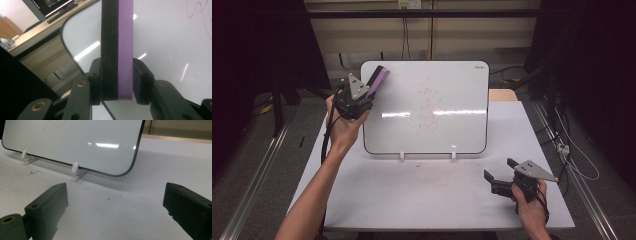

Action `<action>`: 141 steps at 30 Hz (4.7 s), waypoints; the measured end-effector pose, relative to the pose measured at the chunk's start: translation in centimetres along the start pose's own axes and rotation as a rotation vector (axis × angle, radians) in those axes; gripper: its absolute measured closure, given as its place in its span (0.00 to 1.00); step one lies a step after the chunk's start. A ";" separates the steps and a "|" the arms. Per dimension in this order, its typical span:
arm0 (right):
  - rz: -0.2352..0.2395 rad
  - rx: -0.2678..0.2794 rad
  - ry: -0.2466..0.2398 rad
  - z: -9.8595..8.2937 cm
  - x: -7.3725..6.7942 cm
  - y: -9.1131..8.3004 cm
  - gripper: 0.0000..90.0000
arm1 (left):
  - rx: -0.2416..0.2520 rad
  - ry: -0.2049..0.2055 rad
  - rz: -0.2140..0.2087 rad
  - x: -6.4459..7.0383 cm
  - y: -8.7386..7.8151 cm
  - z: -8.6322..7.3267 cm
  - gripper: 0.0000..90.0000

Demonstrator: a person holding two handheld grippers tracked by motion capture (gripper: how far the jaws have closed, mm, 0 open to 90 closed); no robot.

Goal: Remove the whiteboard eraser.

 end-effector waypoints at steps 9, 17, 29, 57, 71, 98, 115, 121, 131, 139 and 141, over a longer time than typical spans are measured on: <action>0.001 0.006 0.007 0.1 0.0 0.1 0.06 | 0.048 -0.058 -0.085 0.6 -0.5 -1.5 0.72; 0.008 0.019 0.008 0.3 -0.4 0.3 0.06 | 0.073 -0.074 -0.130 2.3 -0.7 -2.9 0.72; 0.038 0.079 -0.015 1.9 -1.3 1.0 0.04 | 0.105 -0.081 -0.211 4.9 -0.9 -4.1 0.72; 0.251 0.276 -0.109 10.7 -9.6 4.0 0.02 | 0.183 -0.180 -0.390 10.9 -1.8 -2.8 0.72; 0.284 0.363 -0.043 13.7 -11.8 6.8 0.04 | 0.206 -0.217 -0.436 13.0 -1.4 -1.8 0.72; 0.391 0.484 0.274 15.0 -12.4 9.4 0.27 | 0.190 -0.247 -0.466 13.9 -0.6 -2.4 0.72; 0.414 0.431 0.346 14.6 -12.9 10.2 0.45 | 0.182 -0.288 -0.503 14.4 -0.2 -2.5 0.72; 0.403 0.438 0.318 14.7 -12.9 10.0 0.46 | 0.190 -0.285 -0.514 14.4 -0.1 -2.4 0.70; 0.341 0.428 0.252 14.8 -11.5 9.0 0.46 | 0.144 -0.250 -0.492 14.4 0.1 -2.8 0.32; 0.301 0.408 0.203 14.1 -10.5 8.2 0.46 | 0.049 -0.216 -0.464 13.0 0.3 -4.1 0.10; 0.290 0.393 0.188 13.6 -10.3 8.2 0.46 | 0.033 -0.211 -0.451 12.7 0.2 -4.4 0.07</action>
Point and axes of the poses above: each handheld gripper's, and its own axes: y roughly forward along the jaws, z roughly out of its top, x roughly to its right, the point moved 5 cm from there along y, roughly forward along the jaws, and after that the axes turned 13 degrees about -x, right-handed, at the moved point
